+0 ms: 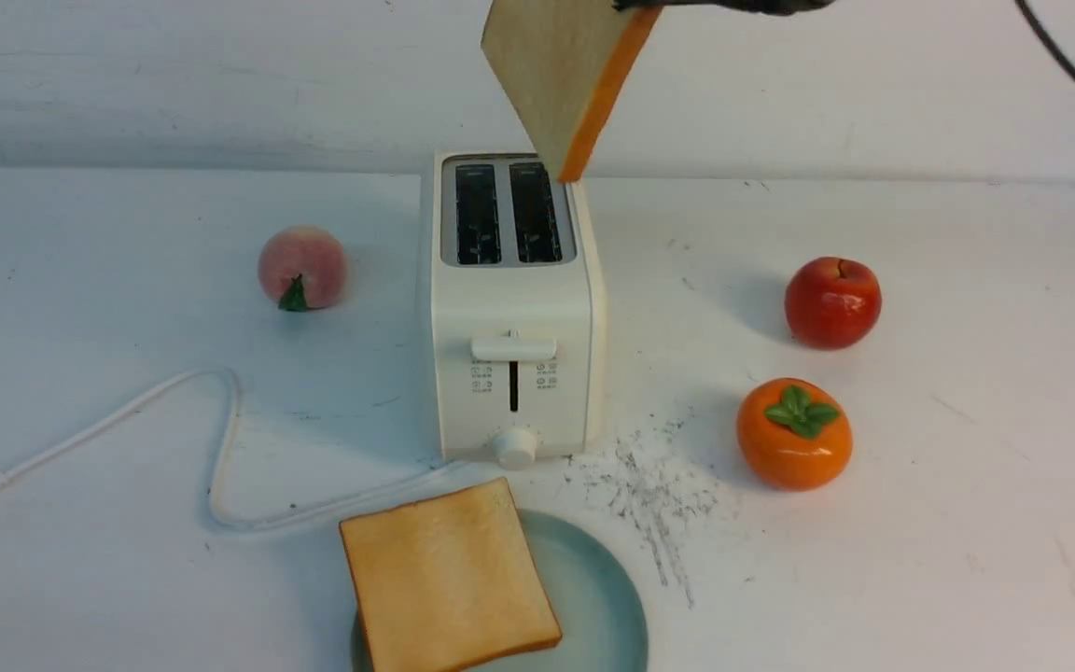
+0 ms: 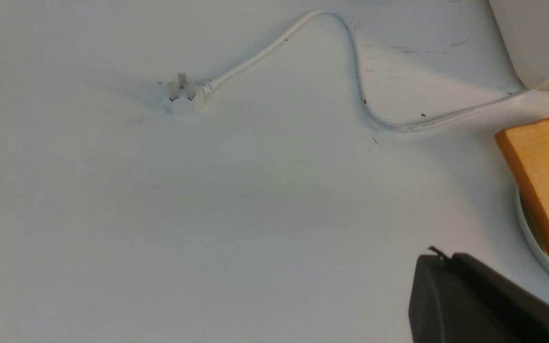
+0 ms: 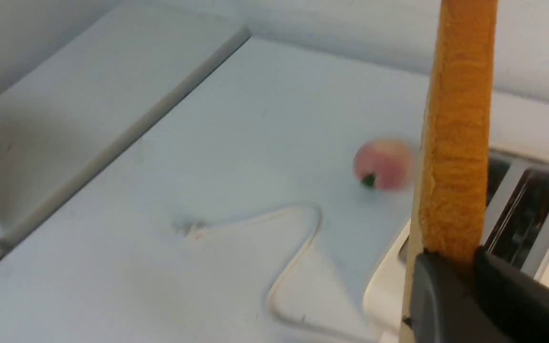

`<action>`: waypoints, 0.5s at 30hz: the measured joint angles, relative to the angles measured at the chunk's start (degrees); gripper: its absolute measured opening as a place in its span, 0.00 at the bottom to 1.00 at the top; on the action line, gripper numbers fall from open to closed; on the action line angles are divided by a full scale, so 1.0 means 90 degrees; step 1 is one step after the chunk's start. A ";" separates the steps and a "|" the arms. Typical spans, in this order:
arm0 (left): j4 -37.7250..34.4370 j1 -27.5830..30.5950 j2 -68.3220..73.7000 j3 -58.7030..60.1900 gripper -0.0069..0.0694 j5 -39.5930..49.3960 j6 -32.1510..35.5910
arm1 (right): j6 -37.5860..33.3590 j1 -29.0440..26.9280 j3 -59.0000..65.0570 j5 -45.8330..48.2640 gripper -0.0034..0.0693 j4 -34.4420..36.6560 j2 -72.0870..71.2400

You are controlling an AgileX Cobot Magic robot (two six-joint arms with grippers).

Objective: Take toasted bread from bread machine on white table place on plate.
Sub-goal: 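Place the held slice of bread on top of the slice on the plate with the right gripper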

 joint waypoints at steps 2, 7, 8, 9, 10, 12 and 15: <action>0.0008 0.0000 0.0000 0.0000 0.07 -0.0024 0.0000 | -0.0005 0.0000 0.0000 0.0495 0.12 0.0012 -0.0081; 0.0022 0.0000 0.0000 0.0000 0.07 -0.0071 0.0000 | -0.0005 0.0000 0.0104 0.2143 0.12 0.0041 -0.0137; 0.0022 0.0000 0.0000 0.0000 0.07 -0.0090 0.0000 | -0.0013 0.0000 0.0230 0.2208 0.12 0.0098 -0.0137; 0.0022 0.0000 0.0000 0.0000 0.07 -0.0106 0.0000 | -0.0032 0.0000 0.0384 0.2235 0.12 0.0166 -0.0141; 0.0022 0.0000 0.0000 0.0000 0.07 -0.0118 0.0000 | -0.0081 0.0000 0.0585 0.2236 0.12 0.0239 -0.0141; 0.0026 0.0000 0.0000 0.0000 0.07 -0.0141 0.0000 | -0.0285 0.0000 0.1124 0.2236 0.12 0.0500 -0.0150; 0.0035 0.0000 0.0000 0.0000 0.07 -0.0147 0.0000 | -0.0785 0.0000 0.2010 0.2213 0.12 0.1067 -0.0143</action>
